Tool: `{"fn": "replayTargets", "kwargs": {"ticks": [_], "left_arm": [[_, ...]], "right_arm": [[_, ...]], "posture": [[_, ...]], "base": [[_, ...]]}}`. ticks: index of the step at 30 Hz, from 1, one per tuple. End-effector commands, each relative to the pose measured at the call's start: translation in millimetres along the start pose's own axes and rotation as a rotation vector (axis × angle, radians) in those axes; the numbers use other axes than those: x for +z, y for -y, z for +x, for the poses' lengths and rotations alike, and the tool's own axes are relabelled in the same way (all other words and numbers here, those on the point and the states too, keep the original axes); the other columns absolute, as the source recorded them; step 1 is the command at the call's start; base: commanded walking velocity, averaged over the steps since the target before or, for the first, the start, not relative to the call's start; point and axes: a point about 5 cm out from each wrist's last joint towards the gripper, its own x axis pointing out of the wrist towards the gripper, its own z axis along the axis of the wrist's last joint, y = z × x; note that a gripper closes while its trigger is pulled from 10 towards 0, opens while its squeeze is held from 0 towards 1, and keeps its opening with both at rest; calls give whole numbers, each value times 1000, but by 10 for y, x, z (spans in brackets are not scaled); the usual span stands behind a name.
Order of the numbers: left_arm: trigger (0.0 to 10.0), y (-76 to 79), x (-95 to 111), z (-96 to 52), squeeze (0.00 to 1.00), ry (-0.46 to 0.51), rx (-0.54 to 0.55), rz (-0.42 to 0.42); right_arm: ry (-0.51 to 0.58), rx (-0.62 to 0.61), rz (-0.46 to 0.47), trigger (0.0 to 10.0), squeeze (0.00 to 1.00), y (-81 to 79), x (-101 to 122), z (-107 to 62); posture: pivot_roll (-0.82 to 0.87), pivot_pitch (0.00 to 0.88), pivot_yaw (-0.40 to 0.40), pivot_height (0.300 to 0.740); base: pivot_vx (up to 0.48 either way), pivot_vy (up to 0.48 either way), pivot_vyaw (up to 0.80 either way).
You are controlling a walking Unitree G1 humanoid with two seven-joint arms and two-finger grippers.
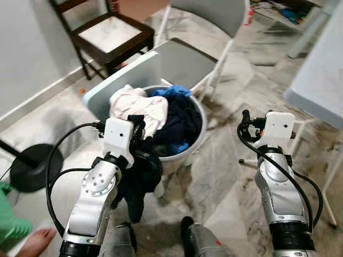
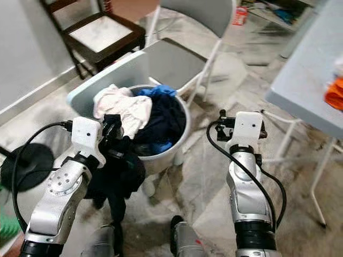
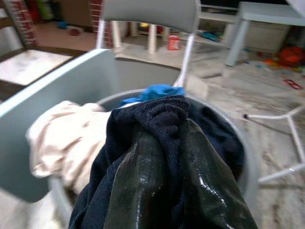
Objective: Hang hanger
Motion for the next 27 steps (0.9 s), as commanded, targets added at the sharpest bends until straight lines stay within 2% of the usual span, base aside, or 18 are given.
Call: {"fn": "replayTargets", "kwargs": {"ticks": [1,8,13,27], "left_arm": [[10000,42,29,6,0,26,-29,-8],[10000,60,46,24,0,39,-39,-21],[10000,65,40,20,0,43,-36,-26],[10000,68,33,8,0,43,-35,-37]], "right_arm": [[-3,-20,1,10000,0,35,2,-17],[-12,-18,-3,10000,0,30,-12,-16],[-14,-8,-2,10000,0,14,-16,-21],[-19,-7,-4,10000,0,5,-25,-17]], "posture": [[39,216,-42,740],[36,216,-44,740],[35,217,-44,740],[32,228,-46,740]], "base": [[0,0,-800],[0,0,-800],[0,-309,-653],[0,-349,0]]}}
